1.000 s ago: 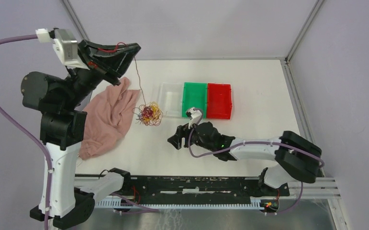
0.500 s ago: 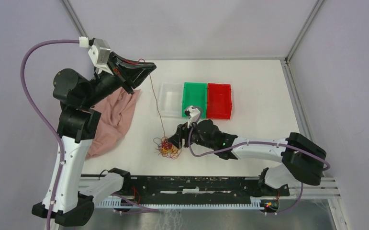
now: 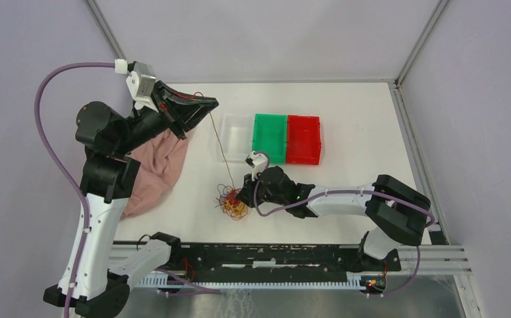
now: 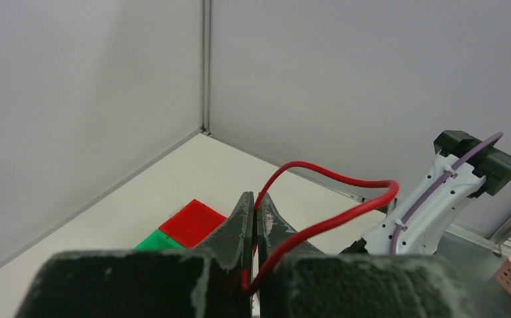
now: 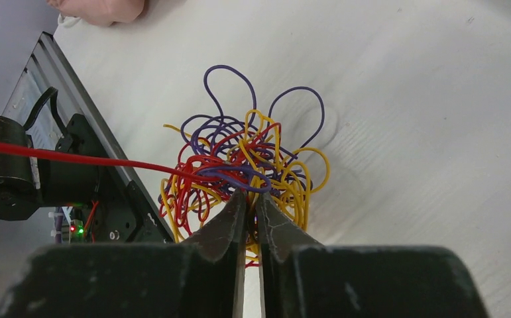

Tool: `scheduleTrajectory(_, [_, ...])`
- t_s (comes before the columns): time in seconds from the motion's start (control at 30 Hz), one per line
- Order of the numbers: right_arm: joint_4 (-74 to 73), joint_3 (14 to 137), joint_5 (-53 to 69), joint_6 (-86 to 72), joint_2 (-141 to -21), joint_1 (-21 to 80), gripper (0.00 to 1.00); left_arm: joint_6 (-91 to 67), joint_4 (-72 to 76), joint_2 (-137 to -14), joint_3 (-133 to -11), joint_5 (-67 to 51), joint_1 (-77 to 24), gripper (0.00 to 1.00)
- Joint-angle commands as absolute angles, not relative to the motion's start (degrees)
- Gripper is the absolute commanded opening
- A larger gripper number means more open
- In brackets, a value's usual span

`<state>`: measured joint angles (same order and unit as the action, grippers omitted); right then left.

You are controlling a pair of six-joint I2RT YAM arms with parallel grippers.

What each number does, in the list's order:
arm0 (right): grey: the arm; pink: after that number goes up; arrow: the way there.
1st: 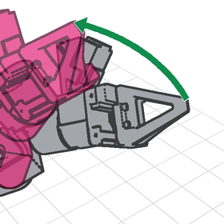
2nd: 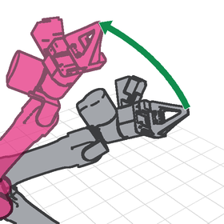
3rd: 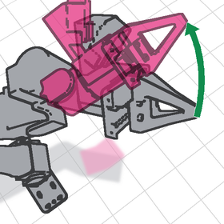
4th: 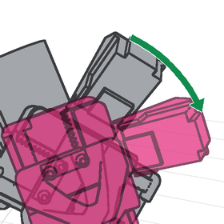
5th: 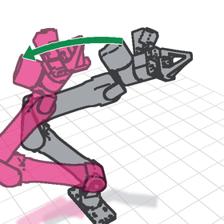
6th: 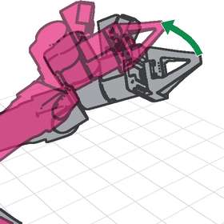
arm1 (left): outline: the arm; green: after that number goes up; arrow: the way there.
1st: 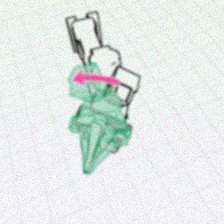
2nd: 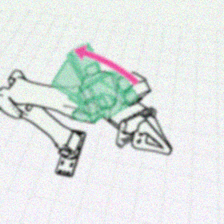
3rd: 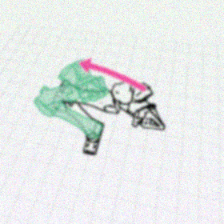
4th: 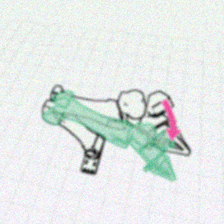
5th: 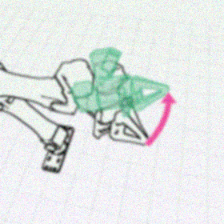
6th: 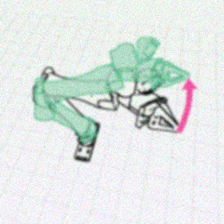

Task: Untangle the cables
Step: Untie the cable.

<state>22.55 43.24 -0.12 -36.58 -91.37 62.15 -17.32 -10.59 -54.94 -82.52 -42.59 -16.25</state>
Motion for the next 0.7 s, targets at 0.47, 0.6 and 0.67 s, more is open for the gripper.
scheduleTrajectory(0.47, [9.10, 48.19, -13.52, -33.56, -90.87, 62.35, 0.28, -11.54, -13.70, -61.29, -112.76, -33.64, -16.40, 0.03])
scheduleTrajectory(0.6, [7.32, 47.09, -17.84, -33.85, -88.48, 62.33, 0.28, -11.28, -13.91, -61.64, -118.15, -32.65, -16.35, 0.03])
scheduleTrajectory(0.67, [6.19, 46.37, -20.31, -34.03, -87.29, 62.39, 0.31, -11.23, -13.85, -61.74, -120.28, -31.60, -16.35, 0.03])
